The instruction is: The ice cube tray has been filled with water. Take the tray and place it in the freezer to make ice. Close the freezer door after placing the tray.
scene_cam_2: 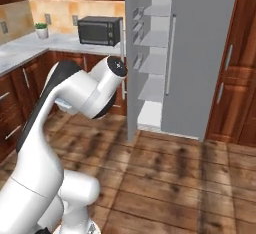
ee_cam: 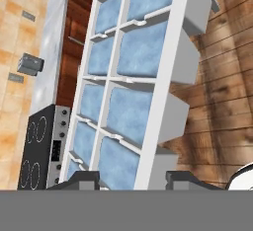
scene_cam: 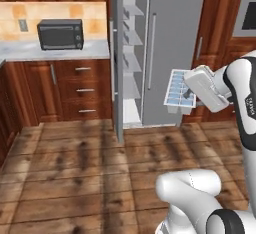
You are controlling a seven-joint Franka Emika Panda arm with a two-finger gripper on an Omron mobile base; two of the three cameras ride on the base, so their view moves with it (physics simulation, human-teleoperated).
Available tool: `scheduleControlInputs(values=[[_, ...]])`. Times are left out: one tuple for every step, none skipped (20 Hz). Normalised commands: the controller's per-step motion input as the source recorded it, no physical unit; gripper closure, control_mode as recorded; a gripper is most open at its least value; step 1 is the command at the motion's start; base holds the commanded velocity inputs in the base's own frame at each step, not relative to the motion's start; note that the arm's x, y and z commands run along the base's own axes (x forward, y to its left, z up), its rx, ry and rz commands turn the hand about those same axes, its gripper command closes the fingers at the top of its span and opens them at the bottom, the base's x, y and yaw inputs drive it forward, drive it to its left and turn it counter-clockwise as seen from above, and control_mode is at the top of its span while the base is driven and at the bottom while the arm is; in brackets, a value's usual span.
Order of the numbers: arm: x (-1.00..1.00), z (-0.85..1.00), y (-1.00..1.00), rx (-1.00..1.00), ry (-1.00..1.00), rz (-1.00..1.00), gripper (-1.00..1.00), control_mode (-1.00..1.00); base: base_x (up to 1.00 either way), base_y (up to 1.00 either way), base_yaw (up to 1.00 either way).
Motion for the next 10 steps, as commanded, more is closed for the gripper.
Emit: scheduleControlInputs(values=[[0.00, 0.00, 0.00, 0.00, 0.00, 0.00, 1.00, 1.00, 0.48, -0.15, -0.11], [0.00, 0.00, 0.00, 0.00, 0.00, 0.00, 1.00, 1.00, 0.59, -0.24, -0.08], [0.00, 0.00, 0.00, 0.00, 0.00, 0.00, 1.00, 1.00, 0.71, -0.26, -0.06], [0.00, 0.00, 0.00, 0.00, 0.00, 0.00, 1.00, 1.00, 0.80, -0.24, -0.04], [0.00, 0.00, 0.00, 0.00, 0.00, 0.00, 1.00, 1.00, 0.86, -0.24, -0.03], [0.00, 0.00, 0.00, 0.00, 0.00, 0.00, 1.00, 1.00, 0.89, -0.25, -0.03], [0.00, 0.00, 0.00, 0.00, 0.00, 0.00, 1.00, 1.00, 0.87, -0.29, -0.02], [0.00, 0.00, 0.00, 0.00, 0.00, 0.00, 1.00, 1.00, 0.83, -0.34, -0.02], [0.00, 0.00, 0.00, 0.00, 0.00, 0.00, 1.00, 1.00, 0.79, -0.37, -0.01], [0.00, 0.00, 0.00, 0.00, 0.00, 0.00, 1.00, 1.00, 0.77, -0.39, -0.01]])
